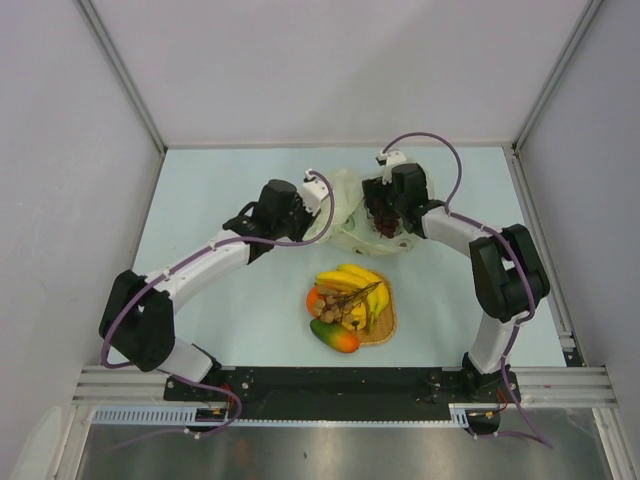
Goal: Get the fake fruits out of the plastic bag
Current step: Adjust the fake fruit in the plastic bag.
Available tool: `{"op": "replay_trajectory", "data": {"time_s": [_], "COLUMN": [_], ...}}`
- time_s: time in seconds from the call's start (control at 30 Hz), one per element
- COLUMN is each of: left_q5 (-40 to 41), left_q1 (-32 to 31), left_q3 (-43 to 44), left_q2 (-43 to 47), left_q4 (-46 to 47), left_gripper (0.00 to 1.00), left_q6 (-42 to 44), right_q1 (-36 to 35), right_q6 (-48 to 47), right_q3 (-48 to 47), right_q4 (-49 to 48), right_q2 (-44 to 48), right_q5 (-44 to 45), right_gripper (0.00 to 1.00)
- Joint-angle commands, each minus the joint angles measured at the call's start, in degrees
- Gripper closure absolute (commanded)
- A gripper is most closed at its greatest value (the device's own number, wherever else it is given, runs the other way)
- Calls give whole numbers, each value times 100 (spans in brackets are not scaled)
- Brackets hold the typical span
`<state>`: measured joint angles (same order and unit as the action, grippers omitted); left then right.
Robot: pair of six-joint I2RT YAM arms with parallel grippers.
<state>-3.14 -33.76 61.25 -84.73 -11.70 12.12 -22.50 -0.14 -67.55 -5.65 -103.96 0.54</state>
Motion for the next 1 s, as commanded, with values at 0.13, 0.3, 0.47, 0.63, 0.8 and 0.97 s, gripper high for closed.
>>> {"op": "replay_trajectory", "data": {"time_s": [0.13,0.3,0.47,0.63,0.8,0.97], "left_q5": [111,129,112,59,120,103], "left_q1": [-26,-26,-26,-34,-34,-34], "left_q3": [246,308,343,475,660,721], "left_q2": [71,18,-70,-211,-351,-422], "left_q4": [28,45,37,28,72,72], "left_gripper": [100,100,100,100,100,100], "left_q6": [106,115,89,1,45,19], "right_q1": [263,361,150,-43,-114,-35], "right_q6": [805,780,33,-811,-1453,-1656], "right_q3": [-136,-188,-556,-918,-988,-979], "right_q4": [512,654,-40,-551,-727,-657], "right_q2": [-502,-572,-572,-608,-660,-818], "right_q5": [693,396,166,8,-203,-98], "right_gripper": [15,49,74,85,88,65]}}
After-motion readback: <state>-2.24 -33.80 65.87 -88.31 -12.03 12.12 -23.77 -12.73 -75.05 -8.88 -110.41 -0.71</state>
